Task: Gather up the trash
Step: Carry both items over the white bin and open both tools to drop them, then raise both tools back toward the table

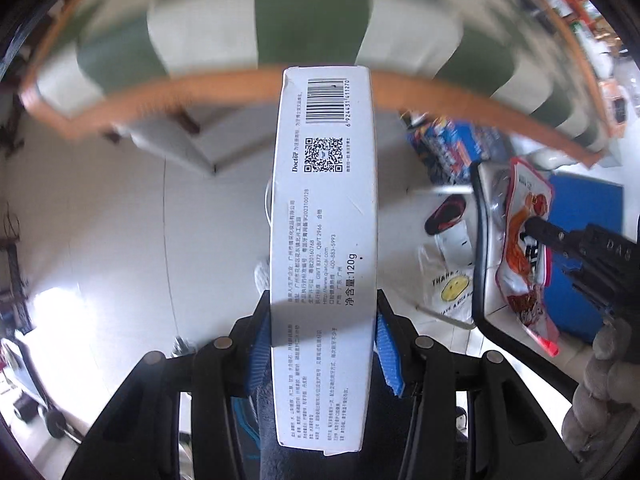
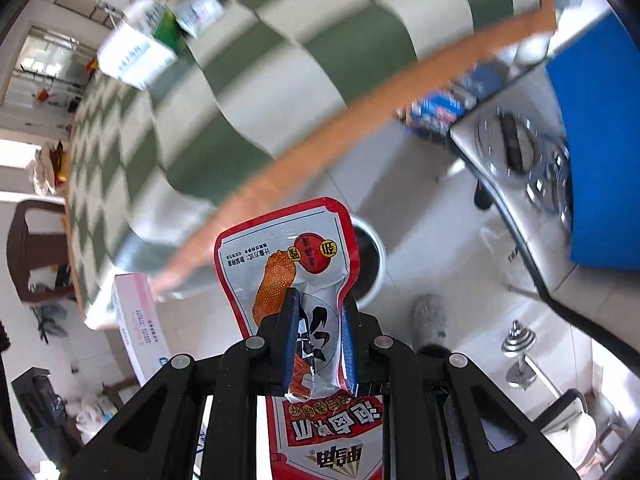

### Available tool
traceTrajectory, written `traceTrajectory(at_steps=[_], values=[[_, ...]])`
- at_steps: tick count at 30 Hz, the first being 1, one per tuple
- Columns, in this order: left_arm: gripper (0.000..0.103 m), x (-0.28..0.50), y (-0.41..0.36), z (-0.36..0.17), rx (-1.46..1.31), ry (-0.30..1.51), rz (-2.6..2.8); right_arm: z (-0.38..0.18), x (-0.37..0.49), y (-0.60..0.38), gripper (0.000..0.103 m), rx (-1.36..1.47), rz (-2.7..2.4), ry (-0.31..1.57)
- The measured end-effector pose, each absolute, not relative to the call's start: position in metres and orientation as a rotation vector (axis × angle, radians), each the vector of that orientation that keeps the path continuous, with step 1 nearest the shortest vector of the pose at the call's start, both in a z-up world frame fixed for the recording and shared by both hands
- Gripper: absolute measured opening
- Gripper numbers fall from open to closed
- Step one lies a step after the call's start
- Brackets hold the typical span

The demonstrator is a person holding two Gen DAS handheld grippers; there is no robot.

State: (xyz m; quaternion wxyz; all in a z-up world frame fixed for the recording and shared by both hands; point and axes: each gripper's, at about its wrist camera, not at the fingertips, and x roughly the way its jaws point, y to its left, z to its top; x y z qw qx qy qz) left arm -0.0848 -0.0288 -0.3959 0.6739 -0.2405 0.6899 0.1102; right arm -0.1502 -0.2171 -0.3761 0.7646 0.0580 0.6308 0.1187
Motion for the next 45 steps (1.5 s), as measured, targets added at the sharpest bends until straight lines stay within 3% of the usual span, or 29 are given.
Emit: traceTrajectory(at_steps=[16, 18, 20, 22, 24, 25, 27, 28, 29, 30, 36, 45], values=[[0.046, -0.021, 0.004, -0.669, -0.789, 1.680, 0.256, -0.655, -0.092, -0.229, 0.020, 0.198, 0.164, 1.585], [0.058, -0.017, 0.010, -0.687, -0.795, 1.686, 0.255, -0.687, -0.078, -0.218, 0.020, 0.190, 0.176, 1.588], [0.089, -0.017, 0.016, -0.698, -0.786, 1.674, 0.263, -0.715, -0.067, -0.208, 0.021, 0.180, 0.194, 1.608], [0.099, -0.016, 0.021, -0.706, -0.756, 1.656, 0.286, -0.745, -0.056, -0.198, 0.021, 0.171, 0.221, 1.647], [0.102, -0.019, 0.027, -0.715, -0.738, 1.652, 0.305, -0.761, -0.050, -0.190, 0.021, 0.160, 0.229, 1.671], [0.102, -0.021, 0.029, -0.718, -0.726, 1.652, 0.318, -0.768, -0.047, -0.188, 0.024, 0.154, 0.232, 1.671], [0.102, -0.024, 0.030, -0.718, -0.681, 1.644, 0.350, -0.775, -0.042, -0.184, 0.054, 0.116, 0.244, 1.664], [0.102, -0.027, 0.031, -0.718, -0.660, 1.636, 0.361, -0.776, -0.041, -0.183, 0.076, 0.086, 0.244, 1.646], [0.102, -0.029, 0.029, -0.716, -0.630, 1.628, 0.375, -0.776, -0.041, -0.183, 0.091, 0.058, 0.246, 1.633], [0.102, -0.031, 0.028, -0.716, -0.598, 1.620, 0.391, -0.775, -0.041, -0.180, 0.095, -0.002, 0.238, 1.614], [0.102, -0.043, 0.015, -0.715, -0.480, 1.630, 0.433, -0.777, -0.061, -0.158, 0.102, -0.381, 0.217, 1.496], [0.102, -0.054, 0.010, -0.685, -0.450, 1.620, 0.447, -0.754, -0.093, -0.156, 0.102, -0.455, 0.266, 1.458]])
